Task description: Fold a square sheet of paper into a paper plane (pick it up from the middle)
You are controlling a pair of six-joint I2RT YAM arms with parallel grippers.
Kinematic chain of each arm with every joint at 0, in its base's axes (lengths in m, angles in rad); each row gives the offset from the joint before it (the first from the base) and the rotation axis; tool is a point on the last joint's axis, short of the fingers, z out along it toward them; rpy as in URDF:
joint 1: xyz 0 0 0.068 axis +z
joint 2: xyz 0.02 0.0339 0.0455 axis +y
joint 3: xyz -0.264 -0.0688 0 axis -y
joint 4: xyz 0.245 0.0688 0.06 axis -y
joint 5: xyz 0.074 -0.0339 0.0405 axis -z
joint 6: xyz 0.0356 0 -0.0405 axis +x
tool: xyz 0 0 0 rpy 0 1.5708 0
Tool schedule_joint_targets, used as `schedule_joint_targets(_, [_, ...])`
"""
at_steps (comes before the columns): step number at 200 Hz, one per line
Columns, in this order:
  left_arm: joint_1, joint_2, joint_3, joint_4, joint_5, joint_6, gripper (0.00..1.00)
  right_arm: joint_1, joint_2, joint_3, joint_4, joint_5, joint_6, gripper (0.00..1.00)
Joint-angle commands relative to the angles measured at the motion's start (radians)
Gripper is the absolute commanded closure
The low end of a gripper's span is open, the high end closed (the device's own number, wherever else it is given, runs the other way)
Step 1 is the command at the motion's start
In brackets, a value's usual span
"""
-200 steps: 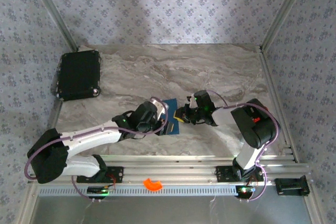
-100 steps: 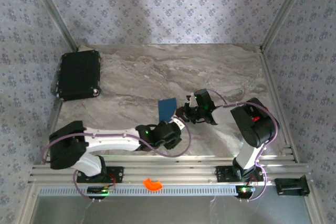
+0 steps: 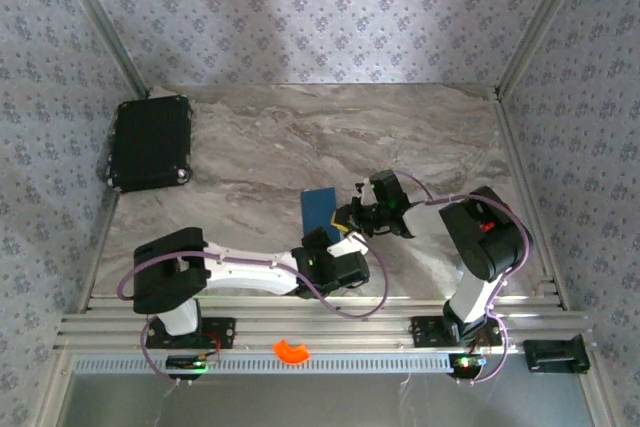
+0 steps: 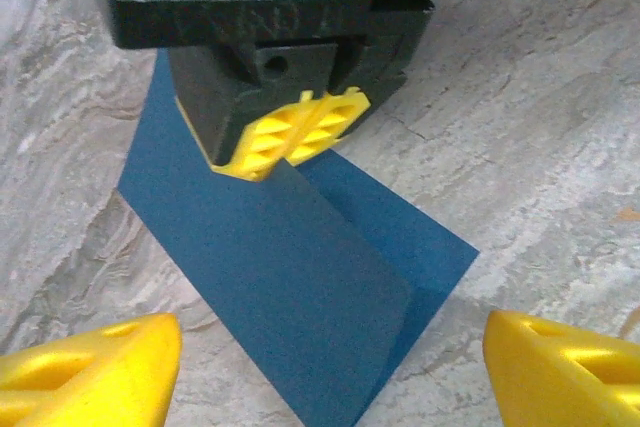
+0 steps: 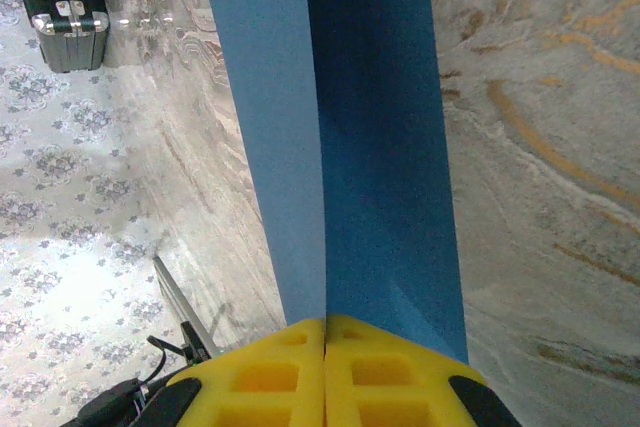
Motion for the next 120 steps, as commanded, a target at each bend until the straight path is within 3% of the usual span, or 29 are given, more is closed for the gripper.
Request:
schedule_joint_targets(1, [0.003,-0.016,0.001,-0.014,-0.043,0.031,0.21,-0.006,-0.002,0.014,-0.006,0.0,-0.003,0.92])
schedule_joint_targets(88, [0.045,0.035,0.018,0.009,-0.021,0.09,0.24,-0.007,0.001,0.018,-0.008,-0.003,0.006,0.92])
schedule_joint_targets(120, [0.052,0.032,0.014,0.023,-0.004,0.1,0.4,-0.006,0.001,0.02,-0.005,-0.003,0.015,0.91])
